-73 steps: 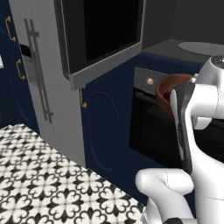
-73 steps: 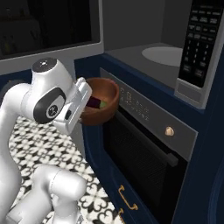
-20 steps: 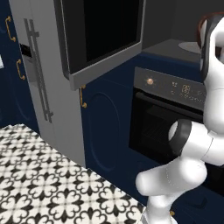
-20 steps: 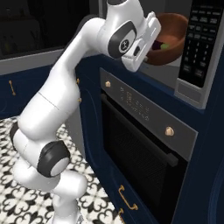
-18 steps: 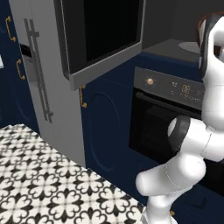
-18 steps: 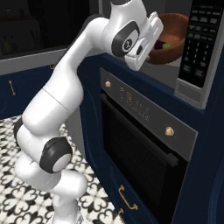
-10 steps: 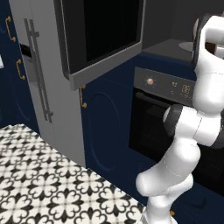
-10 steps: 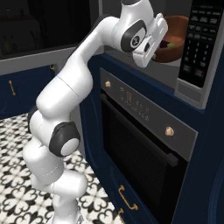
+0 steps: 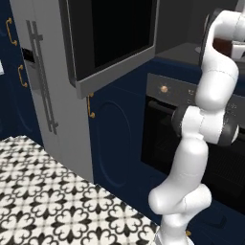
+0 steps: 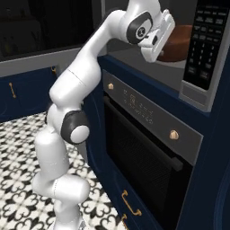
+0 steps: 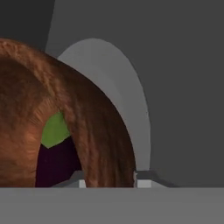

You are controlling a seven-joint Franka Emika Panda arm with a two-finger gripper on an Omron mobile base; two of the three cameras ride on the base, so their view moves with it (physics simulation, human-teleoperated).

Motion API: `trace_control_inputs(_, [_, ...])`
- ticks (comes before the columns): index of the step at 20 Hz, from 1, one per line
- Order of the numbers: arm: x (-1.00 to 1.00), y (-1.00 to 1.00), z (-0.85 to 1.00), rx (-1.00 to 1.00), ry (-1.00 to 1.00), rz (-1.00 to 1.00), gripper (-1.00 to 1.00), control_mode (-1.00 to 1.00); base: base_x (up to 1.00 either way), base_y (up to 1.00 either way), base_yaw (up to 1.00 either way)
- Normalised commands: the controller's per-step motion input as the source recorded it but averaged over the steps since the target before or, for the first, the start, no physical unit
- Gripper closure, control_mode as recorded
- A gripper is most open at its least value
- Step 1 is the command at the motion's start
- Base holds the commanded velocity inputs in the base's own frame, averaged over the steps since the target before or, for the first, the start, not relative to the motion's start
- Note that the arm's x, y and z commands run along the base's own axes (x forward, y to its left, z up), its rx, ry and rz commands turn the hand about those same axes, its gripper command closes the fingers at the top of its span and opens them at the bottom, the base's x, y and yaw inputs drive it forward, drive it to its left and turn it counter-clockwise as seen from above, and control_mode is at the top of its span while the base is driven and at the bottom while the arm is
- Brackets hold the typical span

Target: Pick the eggplant from the sink and place it in the bowl. Then pick the bowl and place it in the microwave. Then close the microwave door and press the start button.

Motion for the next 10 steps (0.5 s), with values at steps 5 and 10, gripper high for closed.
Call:
trace_control_inputs(5, [0.29,-0.03,-0.17,0.01,-0.07,0.05,-1.00,-1.00,0.00,0.00,0.00])
trace_control_inputs(10, [0.14,-0.02,-0.11,0.07,-0.32,0.03,-1.00,-1.00,0.00,0.00,0.00])
